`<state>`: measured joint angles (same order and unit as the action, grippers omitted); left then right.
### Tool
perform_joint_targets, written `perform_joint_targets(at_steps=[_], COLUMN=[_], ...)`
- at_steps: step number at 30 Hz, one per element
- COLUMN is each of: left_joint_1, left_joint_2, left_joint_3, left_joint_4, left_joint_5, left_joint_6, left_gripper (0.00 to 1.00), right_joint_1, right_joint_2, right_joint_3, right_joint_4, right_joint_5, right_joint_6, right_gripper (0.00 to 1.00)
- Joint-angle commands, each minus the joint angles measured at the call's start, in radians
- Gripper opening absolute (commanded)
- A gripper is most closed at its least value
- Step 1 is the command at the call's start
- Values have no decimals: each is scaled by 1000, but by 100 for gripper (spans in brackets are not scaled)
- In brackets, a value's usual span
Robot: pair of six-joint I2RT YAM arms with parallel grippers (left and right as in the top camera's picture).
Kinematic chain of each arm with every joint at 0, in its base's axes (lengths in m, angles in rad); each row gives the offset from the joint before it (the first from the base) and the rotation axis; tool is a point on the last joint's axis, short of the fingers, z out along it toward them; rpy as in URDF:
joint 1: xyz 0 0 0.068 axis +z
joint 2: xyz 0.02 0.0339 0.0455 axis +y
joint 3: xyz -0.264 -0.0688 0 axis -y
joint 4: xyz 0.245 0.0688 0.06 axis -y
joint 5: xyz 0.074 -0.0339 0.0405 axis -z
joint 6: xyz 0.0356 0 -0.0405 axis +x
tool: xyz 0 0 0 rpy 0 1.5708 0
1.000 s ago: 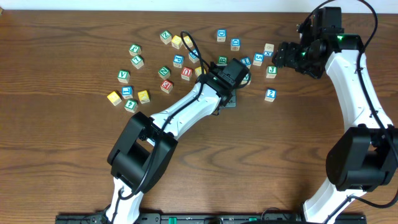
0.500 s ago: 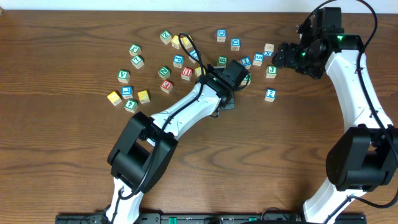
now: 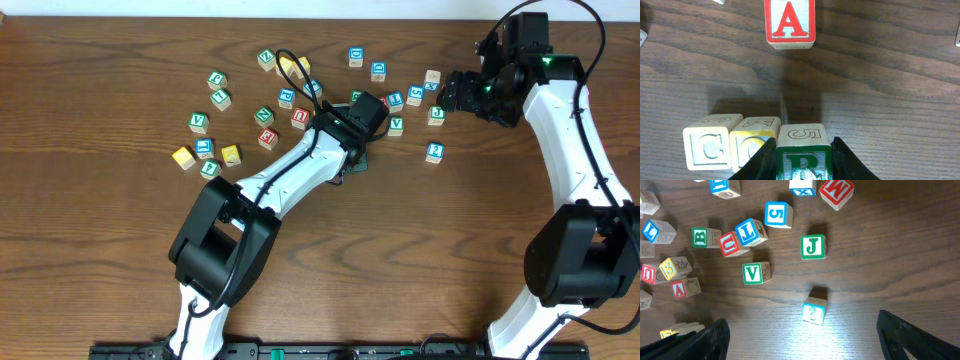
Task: Spell out CORL
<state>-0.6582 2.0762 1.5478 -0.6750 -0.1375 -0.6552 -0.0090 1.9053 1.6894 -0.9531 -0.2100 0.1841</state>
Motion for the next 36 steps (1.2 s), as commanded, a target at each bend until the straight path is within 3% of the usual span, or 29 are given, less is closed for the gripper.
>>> perform_joint_targets(at_steps=[1, 3, 4, 5, 15, 18, 20, 22, 29, 36], left_joint_1=[0, 0, 0, 0, 1, 18, 40, 78, 284, 522], left_joint_2=[23, 23, 23, 23, 20, -27, -89, -183, -456, -498], left_joint_3=[-15, -28, -34, -40, -29, 19, 43, 63, 65, 64], left_joint_4=[6, 13, 18, 22, 26, -4, -17, -52, -174, -250], left_joint_5=[-21, -21, -21, -21, -20, -20, -20, -20, -21, -21], left_joint_6=[-9, -9, -9, -9, -8, 47, 81, 83, 163, 166], left_gripper=[29, 30, 40, 42, 43, 43, 44, 48, 50, 50], right_joint_1=[-3, -3, -3, -3, -2, -3, -2, 13, 163, 330], right_joint_2=[2, 2, 2, 2, 2, 2, 2, 2, 6, 152], right_joint_3=[-2, -2, -2, -2, -2, -2, -1, 12, 102, 351], right_joint_4=[-2, -2, -2, -2, -7, -1, 3, -8, 26, 62], right_joint_5=[-9, -9, -9, -9, -7, -56, -59, -59, -50, -24], right_joint_6=[-18, -18, -18, -21, -51, -51, -70, -69, -4, 120], right_gripper=[89, 89, 89, 89, 94, 98, 96, 91, 89, 86])
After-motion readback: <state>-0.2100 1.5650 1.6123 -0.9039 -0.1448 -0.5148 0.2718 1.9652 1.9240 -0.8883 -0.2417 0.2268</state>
